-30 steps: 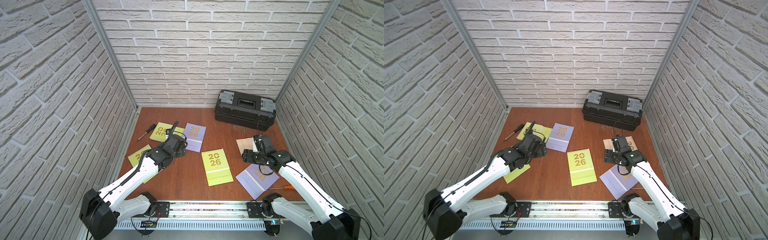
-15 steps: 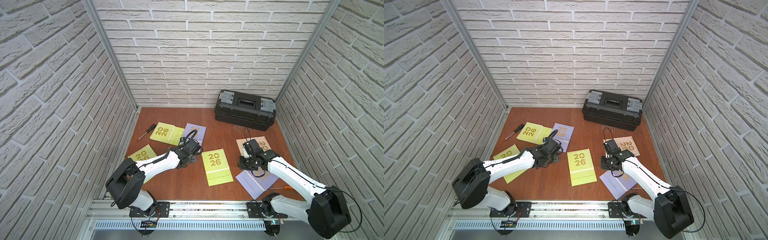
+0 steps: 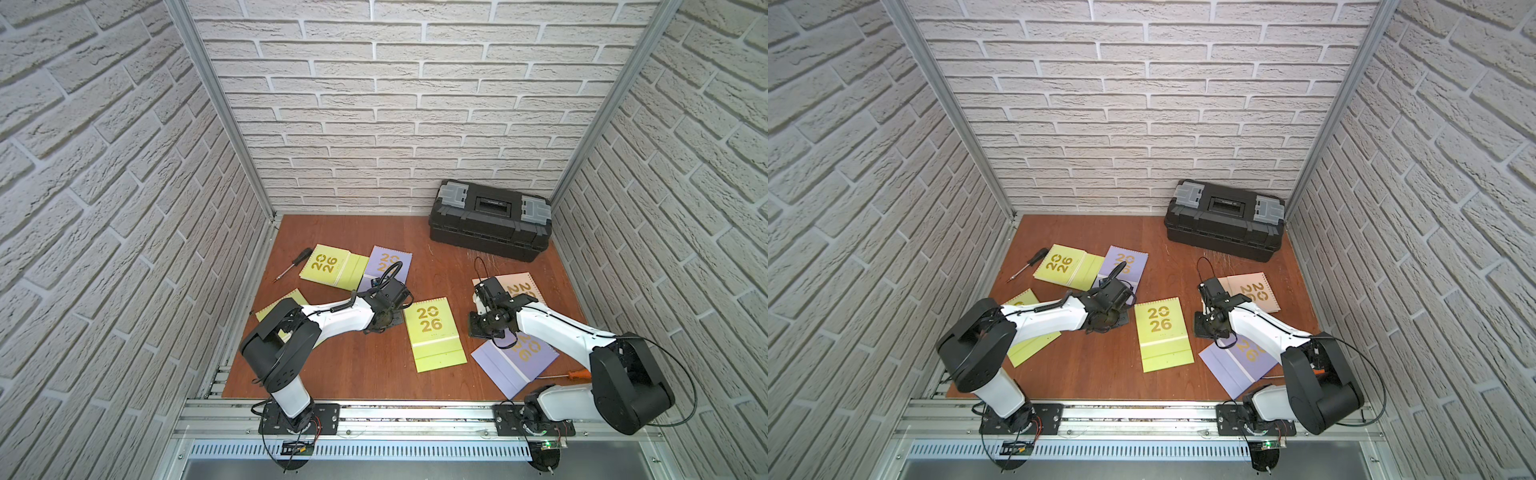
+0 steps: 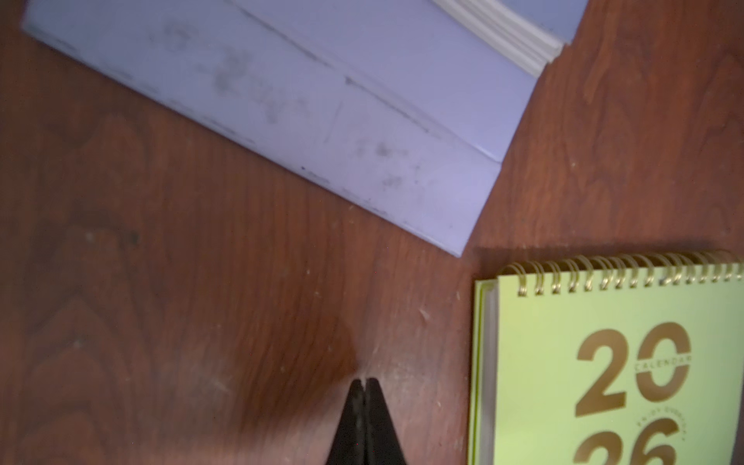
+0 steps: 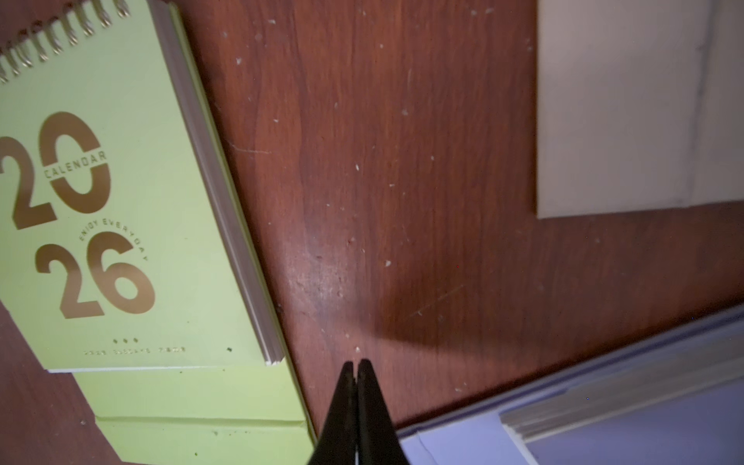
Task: Stack the calendars
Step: Adjust the calendar at the center of the board.
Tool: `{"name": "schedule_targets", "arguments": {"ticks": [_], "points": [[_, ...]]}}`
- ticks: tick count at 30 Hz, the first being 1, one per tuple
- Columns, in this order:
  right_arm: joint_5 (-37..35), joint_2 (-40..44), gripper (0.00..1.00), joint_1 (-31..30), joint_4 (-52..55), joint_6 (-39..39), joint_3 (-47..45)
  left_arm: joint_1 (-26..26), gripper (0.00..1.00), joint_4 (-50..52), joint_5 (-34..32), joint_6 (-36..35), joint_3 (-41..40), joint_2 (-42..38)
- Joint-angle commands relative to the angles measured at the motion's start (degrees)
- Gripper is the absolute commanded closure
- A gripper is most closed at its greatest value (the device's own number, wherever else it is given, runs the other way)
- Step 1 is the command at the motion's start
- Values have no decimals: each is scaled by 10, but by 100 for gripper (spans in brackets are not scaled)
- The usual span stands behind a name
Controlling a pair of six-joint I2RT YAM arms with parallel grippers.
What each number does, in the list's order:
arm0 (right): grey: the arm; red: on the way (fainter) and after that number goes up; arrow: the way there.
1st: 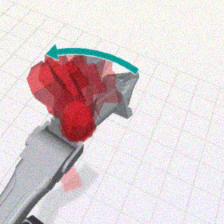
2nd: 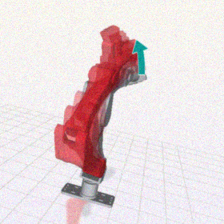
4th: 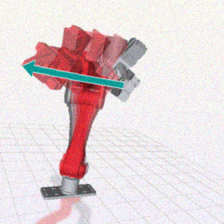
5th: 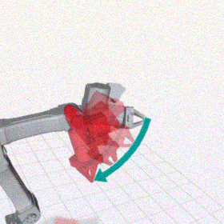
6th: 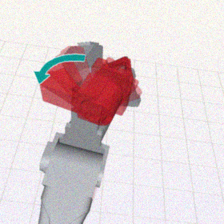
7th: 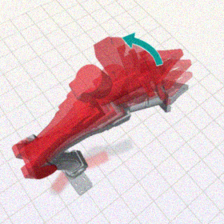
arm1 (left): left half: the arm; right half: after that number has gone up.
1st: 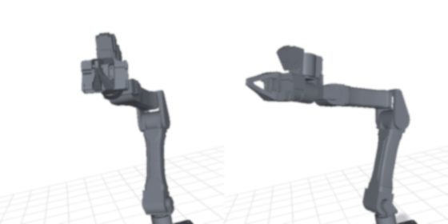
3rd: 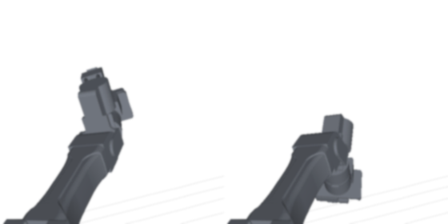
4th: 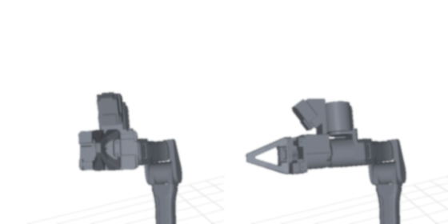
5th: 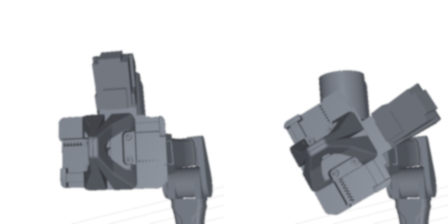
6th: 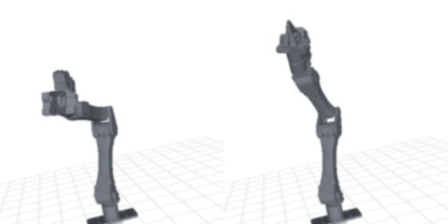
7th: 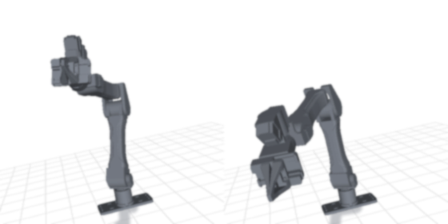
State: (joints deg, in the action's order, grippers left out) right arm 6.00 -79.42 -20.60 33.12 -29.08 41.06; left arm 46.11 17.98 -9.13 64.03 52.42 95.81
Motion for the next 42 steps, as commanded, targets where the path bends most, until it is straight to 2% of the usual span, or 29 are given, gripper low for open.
{"name": "schedule_targets", "arguments": {"ticks": [1, 15, 32, 38, 42], "points": [[8, -8, 95, -8, -27, 6, -4, 2, 100, -21, 16, 1, 17, 15], [27, -60, 97, -48, -47, 6, 0, 2, 100, -53, 69, 7, 34, 67], [42, -62, 97, -86, -38, 3, 10, 0, 100, -55, 72, 11, 24, 60], [26, -66, 97, -95, -25, 4, 13, -1, 100, -55, 71, 10, 23, 57], [-12, -57, 97, -96, 13, 5, 31, -4, 100, -50, 68, 7, 21, 51]]}}
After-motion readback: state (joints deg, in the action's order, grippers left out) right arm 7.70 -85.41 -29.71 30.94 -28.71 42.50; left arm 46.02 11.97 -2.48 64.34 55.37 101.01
